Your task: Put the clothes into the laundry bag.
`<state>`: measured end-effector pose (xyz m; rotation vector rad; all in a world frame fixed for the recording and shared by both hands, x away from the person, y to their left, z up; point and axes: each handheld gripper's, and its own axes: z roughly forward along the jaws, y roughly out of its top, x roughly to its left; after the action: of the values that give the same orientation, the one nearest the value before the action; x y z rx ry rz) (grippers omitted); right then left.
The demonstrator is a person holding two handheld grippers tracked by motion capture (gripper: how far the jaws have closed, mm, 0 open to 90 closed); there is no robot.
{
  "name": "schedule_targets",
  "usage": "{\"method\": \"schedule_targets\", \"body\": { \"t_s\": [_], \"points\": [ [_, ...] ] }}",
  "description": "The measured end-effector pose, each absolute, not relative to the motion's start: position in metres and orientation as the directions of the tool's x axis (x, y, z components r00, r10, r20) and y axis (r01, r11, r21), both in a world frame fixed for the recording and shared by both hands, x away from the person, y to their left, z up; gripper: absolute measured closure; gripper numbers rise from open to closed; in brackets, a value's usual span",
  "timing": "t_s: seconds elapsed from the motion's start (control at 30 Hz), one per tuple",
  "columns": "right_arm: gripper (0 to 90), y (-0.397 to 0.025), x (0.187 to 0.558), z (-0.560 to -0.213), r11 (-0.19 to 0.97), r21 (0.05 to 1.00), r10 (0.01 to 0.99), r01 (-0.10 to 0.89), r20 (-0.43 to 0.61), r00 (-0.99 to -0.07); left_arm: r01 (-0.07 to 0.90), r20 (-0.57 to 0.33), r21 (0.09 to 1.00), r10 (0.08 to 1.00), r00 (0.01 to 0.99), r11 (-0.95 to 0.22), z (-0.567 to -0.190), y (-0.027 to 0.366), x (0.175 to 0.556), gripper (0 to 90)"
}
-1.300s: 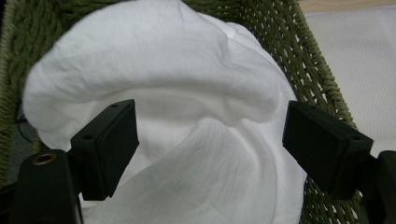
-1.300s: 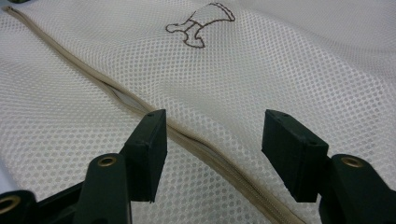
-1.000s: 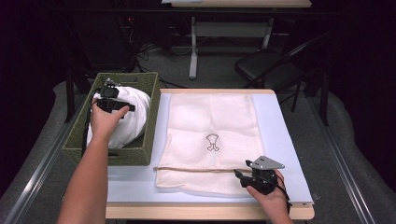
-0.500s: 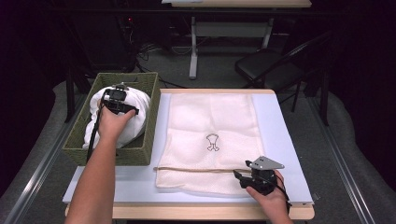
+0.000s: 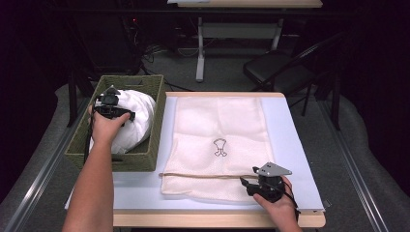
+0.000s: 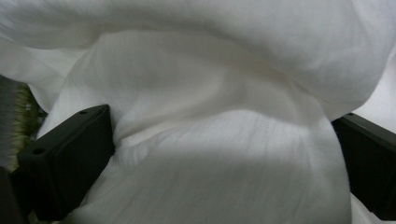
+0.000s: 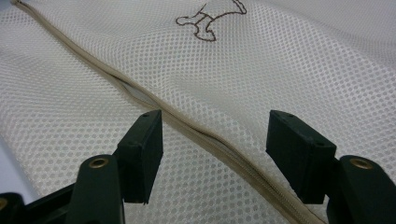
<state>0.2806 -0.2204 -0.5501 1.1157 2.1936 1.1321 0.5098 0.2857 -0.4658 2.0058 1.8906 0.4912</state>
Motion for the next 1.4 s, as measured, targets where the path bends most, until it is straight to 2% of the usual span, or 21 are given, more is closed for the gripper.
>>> {"method": "schedule_targets", "body": {
  "t_s": [0.43,0.57,0.83,0.97,1.13,1.27,1.4],
  "points": [
    [36.2,-0.222,0.281,-0.551,0.33,0.818,0.815,0.472,0.005,-0.579,0.911,0.019,0.409,0.998,0.053,-0.056,-0.476,0.282,0.514,0.0],
    [36.2,-0.22,0.281,-0.552,0.34,0.816,0.809,0.467,-0.001,-0.588,0.918,0.054,0.383,0.995,0.087,-0.101,-0.481,0.271,0.516,0.0],
    [36.2,-0.216,0.282,-0.553,0.345,0.812,0.805,0.471,0.002,-0.593,0.913,0.172,0.378,0.981,0.092,-0.152,-0.488,0.256,0.517,0.0],
    [36.2,-0.215,0.282,-0.554,0.34,0.811,0.806,0.477,0.01,-0.591,0.91,0.189,0.379,0.977,0.103,-0.169,-0.49,0.255,0.517,0.0],
    [36.2,-0.215,0.282,-0.555,0.347,0.81,0.801,0.472,0.005,-0.599,0.919,0.167,0.367,0.982,0.089,-0.146,-0.491,0.26,0.518,0.0],
    [36.2,-0.216,0.282,-0.554,0.343,0.811,0.804,0.474,0.009,-0.595,0.933,0.114,0.334,0.989,0.097,-0.131,-0.493,0.271,0.521,0.0],
    [36.2,-0.217,0.281,-0.554,0.335,0.811,0.806,0.48,0.017,-0.591,0.93,0.111,0.343,0.989,0.097,-0.129,-0.495,0.272,0.523,0.0]
  ]
}}
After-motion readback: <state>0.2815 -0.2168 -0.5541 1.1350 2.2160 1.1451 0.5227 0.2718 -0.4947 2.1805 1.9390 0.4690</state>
